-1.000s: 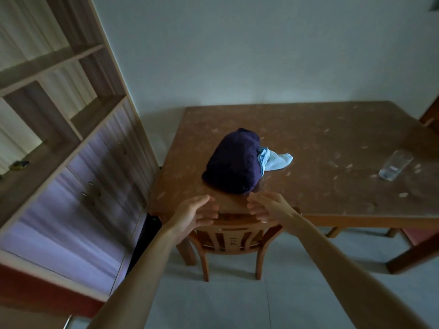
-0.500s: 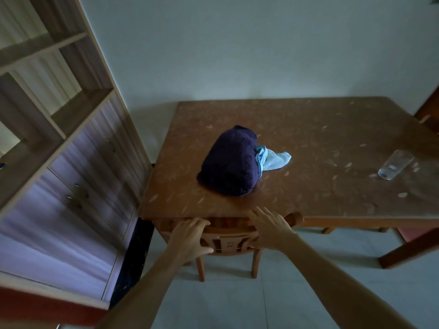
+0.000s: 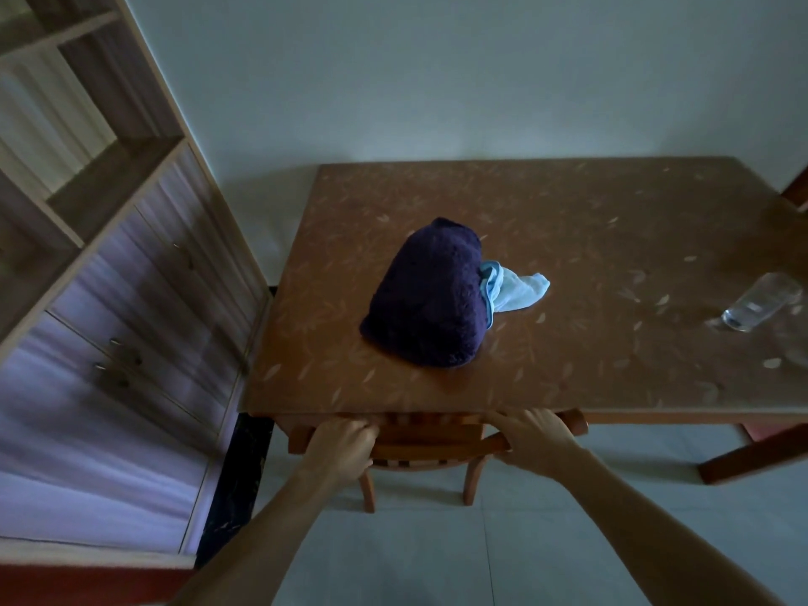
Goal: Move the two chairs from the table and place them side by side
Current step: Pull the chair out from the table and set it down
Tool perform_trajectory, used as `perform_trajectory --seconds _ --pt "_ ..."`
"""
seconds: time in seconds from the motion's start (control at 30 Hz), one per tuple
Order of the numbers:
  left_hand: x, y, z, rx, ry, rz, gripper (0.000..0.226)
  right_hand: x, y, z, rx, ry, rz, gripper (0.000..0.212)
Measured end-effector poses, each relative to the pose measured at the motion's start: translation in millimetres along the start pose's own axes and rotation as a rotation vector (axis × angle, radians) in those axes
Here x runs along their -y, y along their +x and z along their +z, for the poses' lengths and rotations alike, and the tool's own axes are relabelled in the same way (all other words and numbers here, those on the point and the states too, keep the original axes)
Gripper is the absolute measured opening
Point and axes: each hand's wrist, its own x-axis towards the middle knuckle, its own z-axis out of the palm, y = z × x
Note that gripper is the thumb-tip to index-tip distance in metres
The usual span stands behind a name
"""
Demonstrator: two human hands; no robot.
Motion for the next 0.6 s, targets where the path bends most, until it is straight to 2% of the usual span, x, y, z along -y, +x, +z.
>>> perform_trajectory --seconds 0.17,0.27,0.33,0.43,0.5,0.6 --pt "3 6 0 0.101 0.087 0.044 0.013 -4 5 0 0.067 0.028 0.04 0.022" --pt "3 4 -1 0.115 0.102 0.044 0.015 -7 7 1 0.066 0.002 0.018 0.021" --pt "2 3 -7 0.144 0.098 0.066 0.007 -9 6 1 0.051 -0.01 -0.02 0.024" --pt "1 2 -8 0.11 0.072 0.047 0.01 -10 4 -4 0.0 0.002 -0.112 0.02" --pt "0 2 -2 0.093 0.035 0.028 0.022 -11 3 -8 -0.066 0.005 -0.133 0.012" --pt "-4 0 -3 0.063 0.018 0.039 0.022 -14 -4 -9 -0.052 -0.006 -0.155 0.011"
